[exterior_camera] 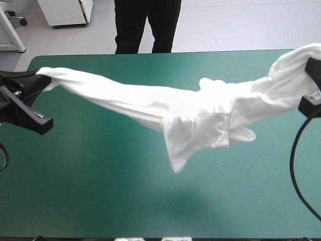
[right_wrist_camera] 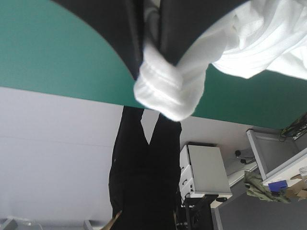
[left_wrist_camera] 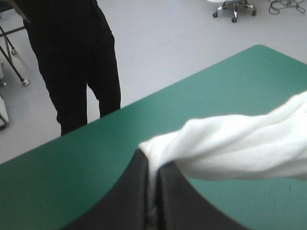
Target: Fold the cloth
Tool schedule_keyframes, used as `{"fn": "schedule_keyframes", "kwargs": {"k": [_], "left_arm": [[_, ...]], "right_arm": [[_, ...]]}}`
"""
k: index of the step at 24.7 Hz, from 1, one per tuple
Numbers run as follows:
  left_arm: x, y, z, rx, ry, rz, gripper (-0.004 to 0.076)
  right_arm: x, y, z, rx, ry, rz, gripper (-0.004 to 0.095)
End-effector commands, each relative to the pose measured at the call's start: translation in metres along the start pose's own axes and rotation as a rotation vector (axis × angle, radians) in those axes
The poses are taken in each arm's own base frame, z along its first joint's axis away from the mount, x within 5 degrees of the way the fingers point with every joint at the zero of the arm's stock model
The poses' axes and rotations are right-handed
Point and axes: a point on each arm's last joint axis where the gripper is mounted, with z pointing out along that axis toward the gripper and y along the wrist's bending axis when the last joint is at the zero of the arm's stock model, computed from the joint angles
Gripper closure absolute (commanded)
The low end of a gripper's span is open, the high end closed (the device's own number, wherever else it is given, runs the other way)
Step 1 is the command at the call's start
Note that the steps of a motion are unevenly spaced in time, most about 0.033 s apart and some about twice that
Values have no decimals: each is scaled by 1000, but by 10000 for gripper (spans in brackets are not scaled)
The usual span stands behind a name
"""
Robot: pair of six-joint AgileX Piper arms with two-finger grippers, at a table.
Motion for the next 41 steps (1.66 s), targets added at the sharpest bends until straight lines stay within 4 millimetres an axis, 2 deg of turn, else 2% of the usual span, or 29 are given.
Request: {"fn": "schedule_keyframes", "kwargs": {"k": [1, 4, 8, 12, 17, 18, 19, 20, 25, 31, 33, 34, 35, 36, 37, 38, 39, 40, 41], "left_arm": [[25, -3, 5, 7, 99, 0, 733], [51, -8, 21, 27, 206, -19, 733], [90, -13, 63, 53, 346, -43, 733], [131, -20, 108, 53, 389, -120, 733], [189, -27, 167, 33, 456, -183, 733], [209, -29, 191, 32, 513, -207, 733], [213, -29, 199, 27, 526, -213, 733], [220, -28, 220, 16, 536, -192, 733], [232, -21, 267, -31, 528, -149, 733], [242, -1, 304, -85, 593, -221, 733], [243, 4, 314, -96, 574, -221, 732], [246, 5, 319, -98, 572, -220, 724], [249, 5, 321, -94, 585, -211, 687], [255, 4, 325, -90, 607, -225, 619], [258, 2, 326, -84, 623, -257, 526], [257, 1, 326, -81, 621, -276, 393], [253, 2, 325, -81, 614, -260, 293], [247, 4, 324, -77, 609, -234, 239], [237, 6, 320, -66, 596, -184, 222]], "right_arm": [[23, -2, -4, 11, 55, 72, 925], [53, -5, 5, 27, 158, 122, 925], [99, -10, 39, 55, 336, 128, 925], [140, -15, 77, 68, 425, 133, 925], [196, -22, 136, 89, 415, 195, 925], [213, -24, 157, 100, 417, 225, 925], [217, -26, 165, 105, 419, 222, 925], [226, -28, 184, 120, 453, 204, 925], [240, -36, 233, 167, 505, 98, 925], [244, -56, 289, 250, 559, 111, 924], [246, -61, 308, 268, 591, 119, 836], [249, -62, 315, 274, 623, 118, 715], [252, -63, 321, 281, 652, 119, 601], [256, -64, 326, 289, 688, 124, 460], [259, -64, 330, 294, 724, 142, 345], [261, -64, 332, 297, 760, 139, 275], [260, -64, 332, 293, 775, 119, 278], [255, -64, 331, 288, 773, 98, 282], [245, -64, 326, 288, 762, 82, 283]]}}
